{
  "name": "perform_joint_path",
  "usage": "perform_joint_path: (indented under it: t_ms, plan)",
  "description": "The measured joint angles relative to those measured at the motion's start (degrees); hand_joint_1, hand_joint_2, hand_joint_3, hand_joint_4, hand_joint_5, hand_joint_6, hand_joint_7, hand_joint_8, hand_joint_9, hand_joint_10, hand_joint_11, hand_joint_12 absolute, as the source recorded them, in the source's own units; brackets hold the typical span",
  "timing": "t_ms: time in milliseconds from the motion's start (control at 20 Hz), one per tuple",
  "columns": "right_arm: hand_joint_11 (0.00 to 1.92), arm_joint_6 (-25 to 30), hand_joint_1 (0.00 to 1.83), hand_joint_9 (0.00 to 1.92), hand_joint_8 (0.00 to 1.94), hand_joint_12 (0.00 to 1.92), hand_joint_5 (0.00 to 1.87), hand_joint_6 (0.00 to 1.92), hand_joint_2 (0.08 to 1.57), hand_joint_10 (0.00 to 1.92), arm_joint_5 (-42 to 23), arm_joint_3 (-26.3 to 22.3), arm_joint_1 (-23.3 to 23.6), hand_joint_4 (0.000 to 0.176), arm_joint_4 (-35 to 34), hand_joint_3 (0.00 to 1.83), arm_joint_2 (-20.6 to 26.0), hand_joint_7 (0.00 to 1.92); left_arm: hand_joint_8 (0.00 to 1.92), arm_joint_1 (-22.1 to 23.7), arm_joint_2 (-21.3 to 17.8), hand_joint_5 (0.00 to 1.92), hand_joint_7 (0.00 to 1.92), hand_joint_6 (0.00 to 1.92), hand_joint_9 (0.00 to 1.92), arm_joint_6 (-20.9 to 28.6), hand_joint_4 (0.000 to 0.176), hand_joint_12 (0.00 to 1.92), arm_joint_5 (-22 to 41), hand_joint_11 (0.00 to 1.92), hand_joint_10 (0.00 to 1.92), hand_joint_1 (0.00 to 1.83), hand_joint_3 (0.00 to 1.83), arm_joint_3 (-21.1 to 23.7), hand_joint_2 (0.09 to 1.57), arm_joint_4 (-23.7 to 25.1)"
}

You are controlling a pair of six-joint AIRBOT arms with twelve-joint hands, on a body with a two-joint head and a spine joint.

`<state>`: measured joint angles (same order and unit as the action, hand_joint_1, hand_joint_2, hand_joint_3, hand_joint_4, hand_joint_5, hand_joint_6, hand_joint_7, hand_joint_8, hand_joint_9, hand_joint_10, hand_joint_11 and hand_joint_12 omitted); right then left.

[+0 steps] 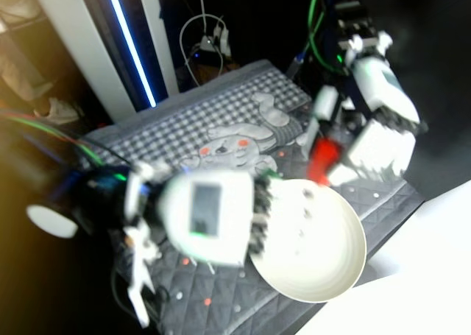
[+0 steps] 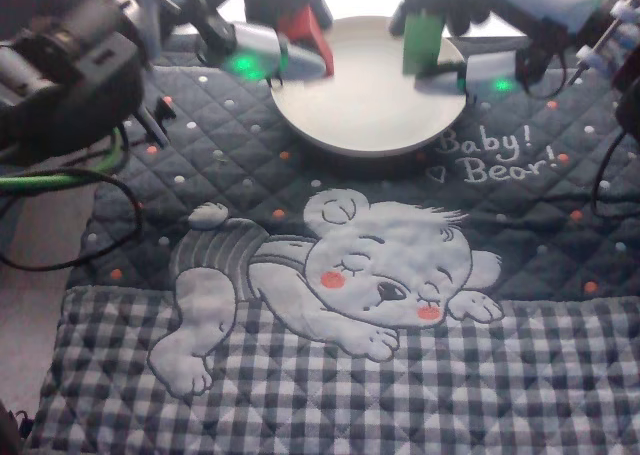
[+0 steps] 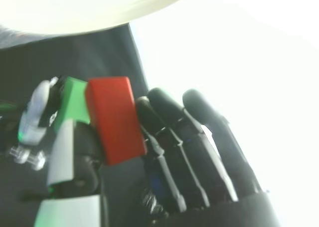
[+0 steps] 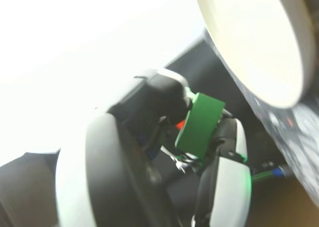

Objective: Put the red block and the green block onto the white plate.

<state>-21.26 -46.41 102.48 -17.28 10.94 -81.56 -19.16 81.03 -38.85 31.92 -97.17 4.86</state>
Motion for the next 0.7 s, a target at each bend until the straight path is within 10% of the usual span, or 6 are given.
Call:
perform_joint_path:
  t_ms: [100, 200, 450, 500, 550, 700]
  plan:
    - [0.10, -0.1, 0.76, 0.23, 0.30, 1.08, 0.40, 0.04, 0.97, 0.50, 2.3, -0.4, 0.0, 0.000, 1.6, 0.00, -0.4, 0.30, 0.05, 0.0, 1.3, 0.67, 0.86, 0.02, 0.78, 0.0, 0.000, 1.28, -2.4, 0.24, 0.17, 1.01, 0.00, -0.2, 0.95, 0.7]
    - [0.00, -0.3, 0.58, 0.09, 0.02, 0.77, 0.06, 0.00, 0.96, 0.11, 2.0, -0.9, 0.0, 0.012, 1.4, 0.00, -0.4, 0.07, 0.00, 0.0, 1.1, 0.50, 0.68, 0.00, 0.65, 0.2, 0.015, 1.39, -1.7, 0.01, 0.06, 0.95, 0.00, 0.1, 0.95, 0.1]
    - [0.00, -0.3, 0.58, 0.10, 0.01, 0.36, 0.10, 0.02, 0.99, 0.02, 0.2, -7.6, 0.2, 0.062, 4.5, 0.00, 2.7, 0.10, 0.00, -2.6, -7.1, 0.39, 0.47, 0.00, 0.55, 0.2, 0.018, 1.27, 2.8, 0.13, 0.00, 0.97, 0.00, 9.4, 0.93, 0.0]
    - [0.00, -0.3, 0.58, 0.12, 0.00, 0.56, 0.05, 0.01, 1.04, 0.02, -1.2, -10.3, 0.2, 0.000, 6.3, 0.00, 4.9, 0.10, 0.00, -3.7, -9.5, 0.37, 0.44, 0.00, 0.51, 0.3, 0.039, 1.26, 4.9, 0.11, 0.00, 0.97, 0.00, 12.3, 0.92, 0.5]
    - [0.00, -0.2, 0.63, 0.20, 0.01, 0.87, 0.04, 0.01, 0.99, 0.03, -3.6, -12.7, 0.2, 0.005, 7.1, 0.00, 7.4, 0.15, 0.00, -5.0, -12.5, 0.32, 0.37, 0.00, 0.46, 0.3, 0.047, 1.31, 7.1, 0.05, 0.00, 0.94, 0.00, 15.4, 0.90, 0.7]
    - [0.00, -0.2, 0.55, 0.18, 0.01, 0.93, 0.03, 0.00, 0.94, 0.02, -16.4, -20.5, -5.5, 0.117, 1.0, 0.00, 18.9, 0.15, 0.00, -13.9, -24.0, 0.24, 0.30, 0.00, 0.40, 0.2, 0.056, 1.26, 20.5, 0.00, 0.00, 0.93, 0.00, 25.3, 0.89, -3.7]
